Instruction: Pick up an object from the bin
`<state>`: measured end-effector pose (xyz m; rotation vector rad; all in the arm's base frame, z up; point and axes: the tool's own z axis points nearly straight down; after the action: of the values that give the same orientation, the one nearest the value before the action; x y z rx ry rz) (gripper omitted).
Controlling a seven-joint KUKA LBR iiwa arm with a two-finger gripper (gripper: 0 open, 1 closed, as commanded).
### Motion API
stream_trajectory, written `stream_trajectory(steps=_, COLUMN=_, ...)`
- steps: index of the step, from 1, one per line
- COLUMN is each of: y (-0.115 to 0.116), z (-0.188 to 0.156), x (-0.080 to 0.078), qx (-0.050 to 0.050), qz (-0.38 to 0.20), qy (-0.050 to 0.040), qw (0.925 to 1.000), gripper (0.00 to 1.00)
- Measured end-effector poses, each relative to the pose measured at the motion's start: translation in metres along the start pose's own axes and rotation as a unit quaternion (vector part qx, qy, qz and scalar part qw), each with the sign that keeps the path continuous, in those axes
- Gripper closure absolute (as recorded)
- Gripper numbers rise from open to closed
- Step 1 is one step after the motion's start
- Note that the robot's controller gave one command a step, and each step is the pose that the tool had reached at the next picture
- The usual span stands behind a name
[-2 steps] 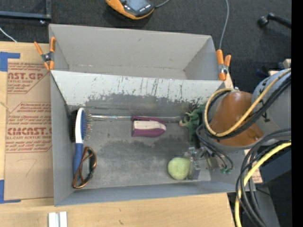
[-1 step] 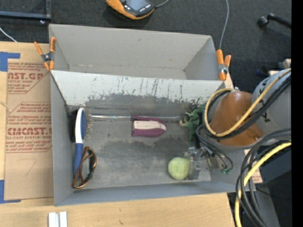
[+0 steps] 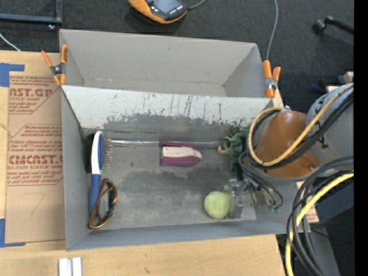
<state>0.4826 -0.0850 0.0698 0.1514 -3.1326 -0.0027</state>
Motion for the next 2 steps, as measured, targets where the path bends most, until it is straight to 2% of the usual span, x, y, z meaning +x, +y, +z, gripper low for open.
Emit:
stream_trajectory(steps=1, y=0.001, z=-0.01, x=0.002, qx=-0.001, qz=0.0, qy=0.0046, qw=1.0, gripper=1.0)
stream_trajectory(steps=2, y=0.001, z=-0.033, x=0.002, qx=-0.001, qz=0.0, qy=0.0035, qw=1.0, gripper=1.0)
